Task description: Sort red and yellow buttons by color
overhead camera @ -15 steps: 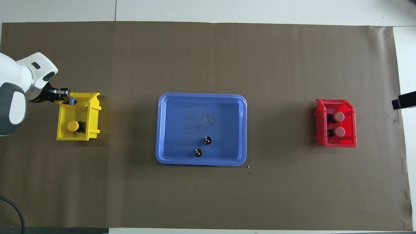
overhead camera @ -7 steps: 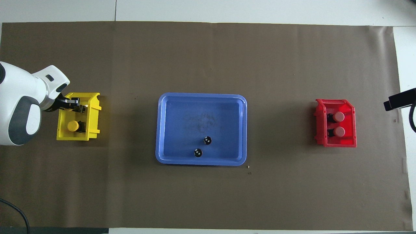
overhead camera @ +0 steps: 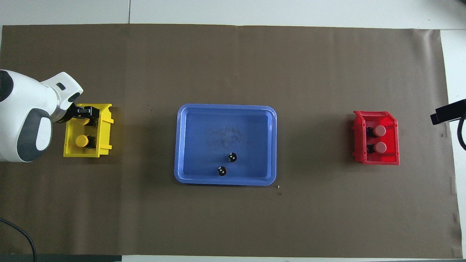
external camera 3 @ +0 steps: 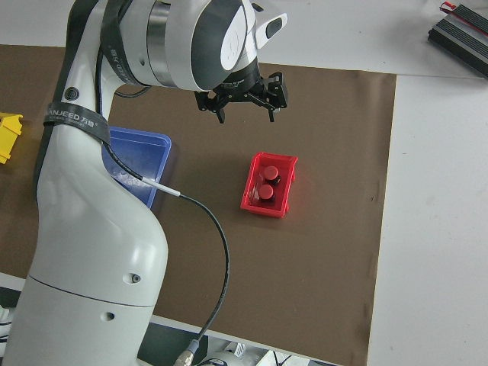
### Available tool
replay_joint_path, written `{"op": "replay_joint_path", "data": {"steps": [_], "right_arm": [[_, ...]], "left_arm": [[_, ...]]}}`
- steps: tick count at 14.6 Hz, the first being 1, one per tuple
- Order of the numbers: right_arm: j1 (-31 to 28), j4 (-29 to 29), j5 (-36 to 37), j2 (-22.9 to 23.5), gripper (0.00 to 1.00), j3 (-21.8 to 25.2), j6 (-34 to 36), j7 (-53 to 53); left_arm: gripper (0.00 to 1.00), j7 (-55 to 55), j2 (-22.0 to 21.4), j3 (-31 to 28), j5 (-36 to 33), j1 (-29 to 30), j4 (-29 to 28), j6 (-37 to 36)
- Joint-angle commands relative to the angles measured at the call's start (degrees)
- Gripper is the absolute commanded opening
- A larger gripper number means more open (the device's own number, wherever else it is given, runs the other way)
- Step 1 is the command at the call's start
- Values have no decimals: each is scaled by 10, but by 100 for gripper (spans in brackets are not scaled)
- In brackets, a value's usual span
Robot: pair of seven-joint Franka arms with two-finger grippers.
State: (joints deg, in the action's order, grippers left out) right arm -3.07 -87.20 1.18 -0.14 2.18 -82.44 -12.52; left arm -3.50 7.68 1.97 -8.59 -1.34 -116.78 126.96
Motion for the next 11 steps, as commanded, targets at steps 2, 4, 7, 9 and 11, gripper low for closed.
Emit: {"op": "replay_joint_path", "data": {"steps": [2,4,7,9,11], "right_arm": [[0,8,8,1,100,-2,11,5],[1,8,8,1,100,-2,12,5],[1,8,8,0,100,-2,11,4],[1,8,8,1,100,-2,9,4],[1,8,9,1,100,-2,10,4]], "left_arm": [[100,26,8,-2,-11,-28,171,-194],[100,64,-3,-2,30,-27,213,-253],[100,63,-42,-12,149,-14,241,-308],[100,67,-59,-10,147,-10,282,-370],[100,67,-57,-10,138,-9,326,-418]]}}
